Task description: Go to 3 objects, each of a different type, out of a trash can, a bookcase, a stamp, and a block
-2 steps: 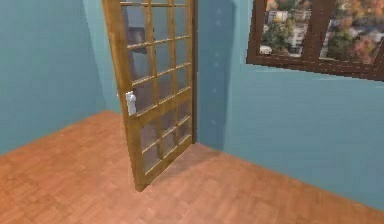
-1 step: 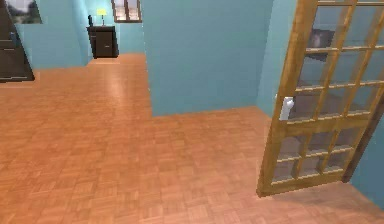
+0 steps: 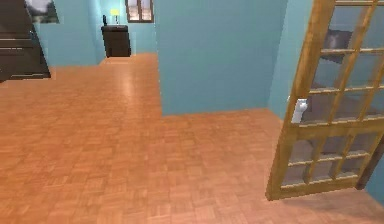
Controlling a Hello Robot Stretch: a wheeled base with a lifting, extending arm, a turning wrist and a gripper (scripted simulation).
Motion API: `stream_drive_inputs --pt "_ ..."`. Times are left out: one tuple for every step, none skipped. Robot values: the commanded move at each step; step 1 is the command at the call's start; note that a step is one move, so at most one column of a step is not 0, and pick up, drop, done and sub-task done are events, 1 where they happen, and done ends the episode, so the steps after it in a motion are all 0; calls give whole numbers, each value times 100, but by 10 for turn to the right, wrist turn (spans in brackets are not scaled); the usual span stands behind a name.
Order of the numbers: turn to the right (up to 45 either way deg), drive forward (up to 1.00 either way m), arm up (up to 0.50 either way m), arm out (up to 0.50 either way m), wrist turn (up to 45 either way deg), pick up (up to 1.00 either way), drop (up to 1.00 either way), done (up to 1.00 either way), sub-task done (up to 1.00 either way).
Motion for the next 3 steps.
stream_drive_inputs --pt "0 80 0 0 0 0 0 0 0" --pt "-450 0 0 0 0 0 0 0 0" --pt "0 100 0 0 0 0 0 0 0"
